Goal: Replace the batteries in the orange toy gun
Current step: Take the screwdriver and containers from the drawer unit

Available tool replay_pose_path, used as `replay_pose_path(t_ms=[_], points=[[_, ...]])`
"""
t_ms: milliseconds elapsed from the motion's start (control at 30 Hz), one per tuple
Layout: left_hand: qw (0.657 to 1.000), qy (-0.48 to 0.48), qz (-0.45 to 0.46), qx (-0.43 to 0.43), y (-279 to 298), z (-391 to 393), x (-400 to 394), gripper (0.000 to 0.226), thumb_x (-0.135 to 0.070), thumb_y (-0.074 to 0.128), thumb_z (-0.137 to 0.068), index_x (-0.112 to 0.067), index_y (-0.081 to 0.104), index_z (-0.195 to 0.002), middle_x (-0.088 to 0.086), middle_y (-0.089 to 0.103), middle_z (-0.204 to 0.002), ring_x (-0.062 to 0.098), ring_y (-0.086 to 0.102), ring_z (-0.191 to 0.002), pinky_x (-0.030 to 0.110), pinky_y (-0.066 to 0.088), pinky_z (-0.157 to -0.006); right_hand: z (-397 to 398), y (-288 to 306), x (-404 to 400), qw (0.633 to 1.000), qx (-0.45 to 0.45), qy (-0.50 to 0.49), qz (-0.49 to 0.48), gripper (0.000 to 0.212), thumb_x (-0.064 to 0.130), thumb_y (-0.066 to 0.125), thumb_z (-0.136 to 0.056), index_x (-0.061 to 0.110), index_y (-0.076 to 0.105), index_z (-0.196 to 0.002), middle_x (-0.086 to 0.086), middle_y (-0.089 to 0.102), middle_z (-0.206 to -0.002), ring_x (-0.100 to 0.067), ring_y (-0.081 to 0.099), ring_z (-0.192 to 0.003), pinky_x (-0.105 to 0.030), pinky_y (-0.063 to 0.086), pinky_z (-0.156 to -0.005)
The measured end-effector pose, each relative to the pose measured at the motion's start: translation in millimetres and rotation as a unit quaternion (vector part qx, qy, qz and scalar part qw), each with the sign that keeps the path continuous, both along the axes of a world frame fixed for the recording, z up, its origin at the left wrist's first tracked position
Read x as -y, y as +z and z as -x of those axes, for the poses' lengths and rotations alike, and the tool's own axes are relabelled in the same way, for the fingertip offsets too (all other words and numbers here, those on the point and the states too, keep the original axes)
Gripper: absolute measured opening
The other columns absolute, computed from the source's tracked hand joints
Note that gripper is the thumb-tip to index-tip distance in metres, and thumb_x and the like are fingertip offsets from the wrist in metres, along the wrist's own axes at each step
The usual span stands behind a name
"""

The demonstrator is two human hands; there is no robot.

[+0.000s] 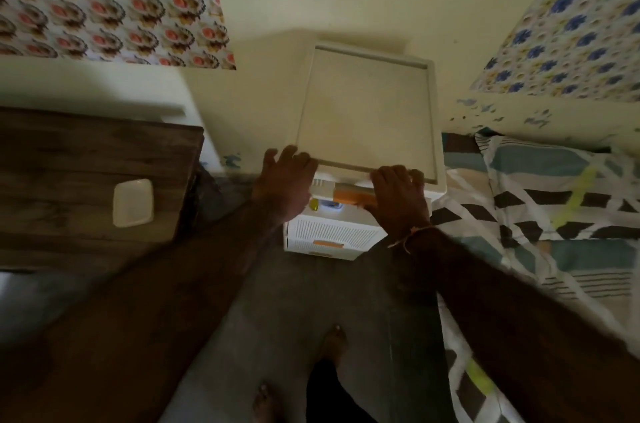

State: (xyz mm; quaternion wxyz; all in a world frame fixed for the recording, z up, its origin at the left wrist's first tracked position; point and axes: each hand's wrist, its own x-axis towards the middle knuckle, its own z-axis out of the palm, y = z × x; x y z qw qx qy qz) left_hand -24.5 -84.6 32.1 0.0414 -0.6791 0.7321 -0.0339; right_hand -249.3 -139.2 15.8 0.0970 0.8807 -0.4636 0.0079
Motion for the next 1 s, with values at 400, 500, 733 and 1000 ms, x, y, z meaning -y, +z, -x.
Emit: replay_pose_path(t_ms=[400,500,733,1000], points=[[0.979,0.083,0.125,-0.137,-22.9,5.2,-39.1,0.035,-0.03,0.068,-0.083,-0.016,0.06,-0.114,0.008,0.062,-0.116,0.028,0.057,-0.106,0.043,0.047,-0.09,-9.6,-10.2,-39.4,0.985,0.166,-0.037,0.002,0.043,0.038,0.063,-0.083,0.011,0.058,-0.117,-0.012,0.057,-0.115,-0.032,0.052,-0.105,-0.046,0.042,-0.087],[0.963,0.099,0.103,-0.228,-59.9,8.4,-69.1,0.025,-0.027,0.067,-0.086,-0.012,0.064,-0.107,0.011,0.065,-0.106,0.027,0.062,-0.098,0.042,0.053,-0.085,-16.8,-35.8,-72.5,0.962,0.26,-0.02,-0.083,0.031,0.028,0.058,-0.087,0.009,0.062,-0.11,-0.013,0.062,-0.108,-0.031,0.056,-0.1,-0.045,0.047,-0.086],[0.962,0.058,-0.134,-0.232,-157.6,-11.4,-85.4,0.056,-0.035,0.06,-0.093,-0.021,0.042,-0.144,0.005,0.048,-0.145,0.023,0.043,-0.134,0.04,0.044,-0.107,-15.7,-132.3,-59.2,0.888,0.235,-0.213,-0.334,0.028,0.022,0.066,-0.087,0.004,0.064,-0.109,-0.013,0.067,-0.108,-0.029,0.06,-0.107,-0.039,0.042,-0.098],[0.957,0.083,-0.092,-0.261,-208.8,1.6,-11.8,0.046,-0.034,0.059,-0.093,-0.014,0.051,-0.134,0.008,0.055,-0.132,0.026,0.058,-0.117,0.043,0.052,-0.094,-24.1,-178.1,4.5,0.681,0.46,-0.406,-0.401,0.022,0.022,0.067,-0.087,0.0,0.067,-0.088,-0.016,0.066,-0.075,-0.019,0.058,-0.056,-0.028,0.05,-0.053]])
